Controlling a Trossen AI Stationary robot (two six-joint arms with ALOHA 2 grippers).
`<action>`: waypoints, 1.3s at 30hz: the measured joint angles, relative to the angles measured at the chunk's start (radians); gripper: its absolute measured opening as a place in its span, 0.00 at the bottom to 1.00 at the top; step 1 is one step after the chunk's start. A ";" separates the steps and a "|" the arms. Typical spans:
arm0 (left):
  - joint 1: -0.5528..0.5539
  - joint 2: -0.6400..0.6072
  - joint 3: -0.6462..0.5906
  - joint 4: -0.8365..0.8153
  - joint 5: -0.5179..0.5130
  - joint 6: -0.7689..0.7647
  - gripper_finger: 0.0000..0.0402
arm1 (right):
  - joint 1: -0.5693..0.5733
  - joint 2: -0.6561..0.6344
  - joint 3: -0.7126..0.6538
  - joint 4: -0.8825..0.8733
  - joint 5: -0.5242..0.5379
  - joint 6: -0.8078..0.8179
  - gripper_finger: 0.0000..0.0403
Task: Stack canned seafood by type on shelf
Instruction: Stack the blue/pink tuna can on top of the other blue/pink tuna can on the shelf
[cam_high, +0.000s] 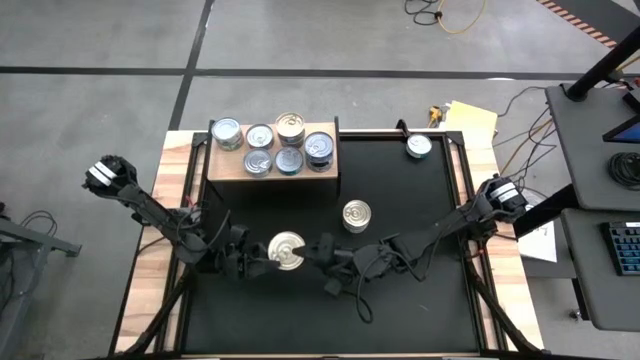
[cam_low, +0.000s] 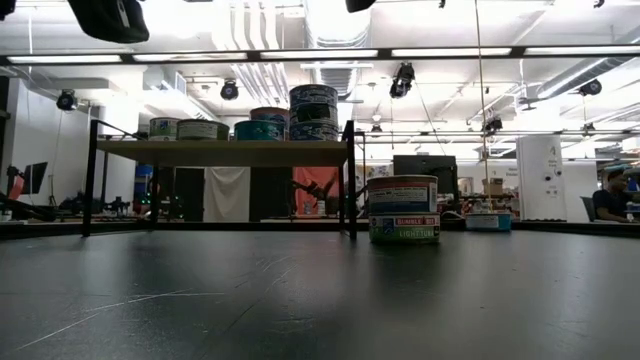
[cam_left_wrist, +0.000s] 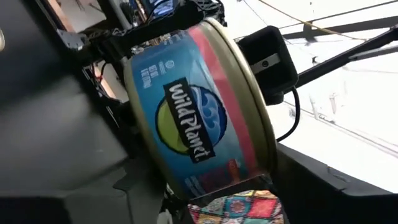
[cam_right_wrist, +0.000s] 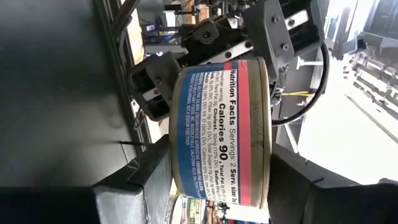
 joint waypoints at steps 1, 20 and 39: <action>0.000 -0.003 0.000 -0.003 0.000 0.015 0.64 | 0.000 0.000 0.000 0.001 0.004 0.000 0.48; 0.001 -0.294 0.000 -0.518 0.008 0.279 0.74 | -0.033 -0.012 0.007 0.068 0.254 0.009 0.48; 0.002 -0.456 0.187 -1.355 -0.415 0.801 0.74 | -0.388 0.002 0.316 -0.298 -0.106 0.471 0.47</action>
